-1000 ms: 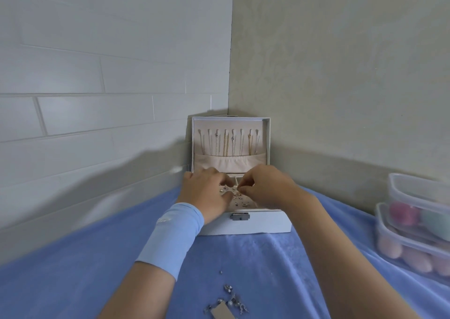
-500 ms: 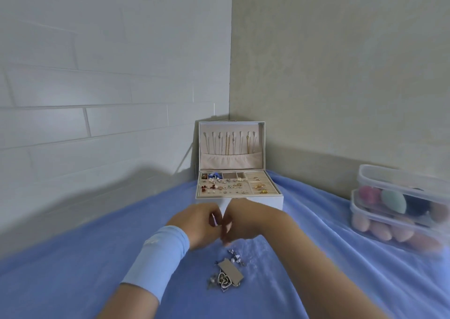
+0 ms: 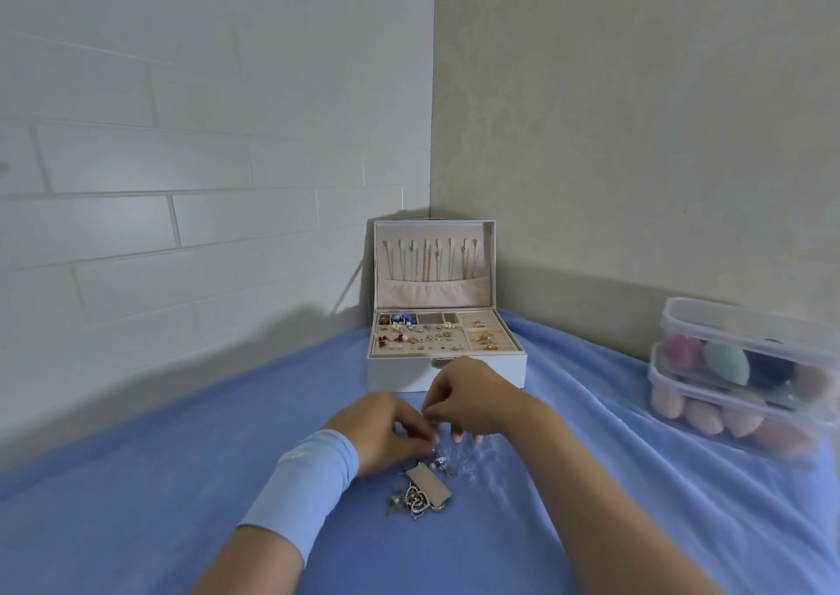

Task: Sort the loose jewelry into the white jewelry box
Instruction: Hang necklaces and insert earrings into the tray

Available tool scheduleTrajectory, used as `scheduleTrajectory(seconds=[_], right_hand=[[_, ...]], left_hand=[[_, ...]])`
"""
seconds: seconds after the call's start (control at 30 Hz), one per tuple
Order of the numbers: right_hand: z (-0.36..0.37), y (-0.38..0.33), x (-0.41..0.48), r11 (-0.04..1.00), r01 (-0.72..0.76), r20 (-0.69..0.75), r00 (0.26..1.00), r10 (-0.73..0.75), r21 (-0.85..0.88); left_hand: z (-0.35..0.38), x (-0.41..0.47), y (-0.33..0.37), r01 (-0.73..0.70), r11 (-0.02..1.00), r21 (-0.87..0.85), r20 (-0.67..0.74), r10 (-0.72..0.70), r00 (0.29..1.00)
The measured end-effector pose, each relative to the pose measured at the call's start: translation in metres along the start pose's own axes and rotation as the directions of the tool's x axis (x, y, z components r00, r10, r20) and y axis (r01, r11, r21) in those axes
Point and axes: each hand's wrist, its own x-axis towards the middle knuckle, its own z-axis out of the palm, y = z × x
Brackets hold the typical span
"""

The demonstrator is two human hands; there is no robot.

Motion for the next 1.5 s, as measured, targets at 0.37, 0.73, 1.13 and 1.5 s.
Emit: scheduleTrajectory(seconds=[0.37,0.73,1.13,1.5], right_hand=[[-0.003,0.004,-0.001,0.986,0.061,-0.143,0.989,-0.039,0.157],[-0.019,-0.006,0.007,0.975,0.077,-0.174,0.984,-0.04,0.208],[-0.061,-0.008,0.046,0.965,0.124,-0.281,0.958,-0.055,0.233],[-0.082,0.004,0.095,0.968,0.2,-0.431,0.895,-0.116,0.154]], left_hand=[[0.006,0.005,-0.004,-0.009,0.993,-0.122,-0.09,-0.002,0.996],[-0.011,0.009,0.008,-0.031,0.853,-0.521,-0.15,-0.055,0.987],[-0.054,0.074,0.013,-0.077,0.865,-0.497,-0.31,-0.094,0.946],[-0.062,0.124,0.006,-0.079,0.792,-0.605,-0.36,-0.183,0.915]])
